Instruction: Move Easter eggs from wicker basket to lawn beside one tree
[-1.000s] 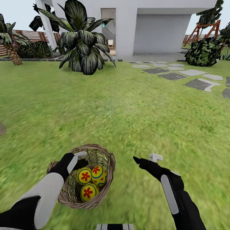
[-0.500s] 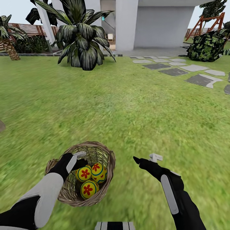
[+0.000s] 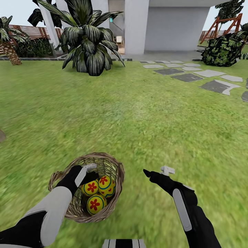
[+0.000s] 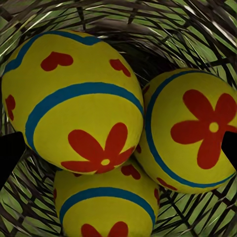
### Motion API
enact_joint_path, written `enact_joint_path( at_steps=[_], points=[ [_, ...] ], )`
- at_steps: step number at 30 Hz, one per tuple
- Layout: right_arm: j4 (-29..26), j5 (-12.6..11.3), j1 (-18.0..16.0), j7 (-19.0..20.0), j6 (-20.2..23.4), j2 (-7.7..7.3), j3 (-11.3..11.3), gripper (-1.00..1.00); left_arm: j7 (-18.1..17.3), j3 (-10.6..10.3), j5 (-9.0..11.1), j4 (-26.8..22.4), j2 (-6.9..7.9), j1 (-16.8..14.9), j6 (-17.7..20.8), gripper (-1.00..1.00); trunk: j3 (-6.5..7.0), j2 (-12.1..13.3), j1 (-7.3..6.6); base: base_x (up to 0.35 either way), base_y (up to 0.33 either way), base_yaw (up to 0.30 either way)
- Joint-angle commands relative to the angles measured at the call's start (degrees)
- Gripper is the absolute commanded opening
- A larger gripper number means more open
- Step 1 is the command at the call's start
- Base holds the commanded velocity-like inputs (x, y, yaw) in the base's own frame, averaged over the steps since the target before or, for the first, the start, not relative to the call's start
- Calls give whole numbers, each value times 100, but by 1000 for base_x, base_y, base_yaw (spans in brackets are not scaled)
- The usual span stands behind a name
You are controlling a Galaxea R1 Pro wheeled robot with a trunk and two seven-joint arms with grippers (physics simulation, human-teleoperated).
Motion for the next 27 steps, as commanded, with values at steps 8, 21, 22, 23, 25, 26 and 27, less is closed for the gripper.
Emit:
enact_joint_path(
  at_steps=[8, 21, 22, 23, 25, 26, 27],
  points=[
    [-3, 6, -3, 35, 34, 6, -18, 100, 50, 19, 64, -10, 0, -1, 19, 100, -5, -2, -1, 0, 0, 0],
    [-3, 6, -4, 35, 34, 6, -17, 100, 62, 19, 61, -10, 13, -1, -19, 100, -138, -10, 14, 0, 0, 0],
    [-3, 6, -3, 35, 34, 6, -17, 100, 62, 19, 61, -10, 13, -1, -24, 100, -138, -10, 14, 0, 0, 0],
    [-3, 6, -3, 35, 34, 3, -18, 100, 62, 18, 61, -10, 17, -1, -31, 100, -138, -10, 14, 0, 0, 0],
    [-3, 6, -4, 35, 34, 1, -18, 100, 62, 19, 61, -10, 15, -1, -44, 100, -138, -10, 14, 0, 0, 0],
    [-3, 6, -4, 35, 34, 0, -18, 100, 62, 19, 61, -10, 17, -1, -52, 100, -138, -10, 14, 0, 0, 0],
    [-3, 6, -3, 35, 34, -1, -18, 100, 61, 19, 61, -10, 19, -1, -56, 100, -138, -10, 14, 0, 0, 0]
  ],
)
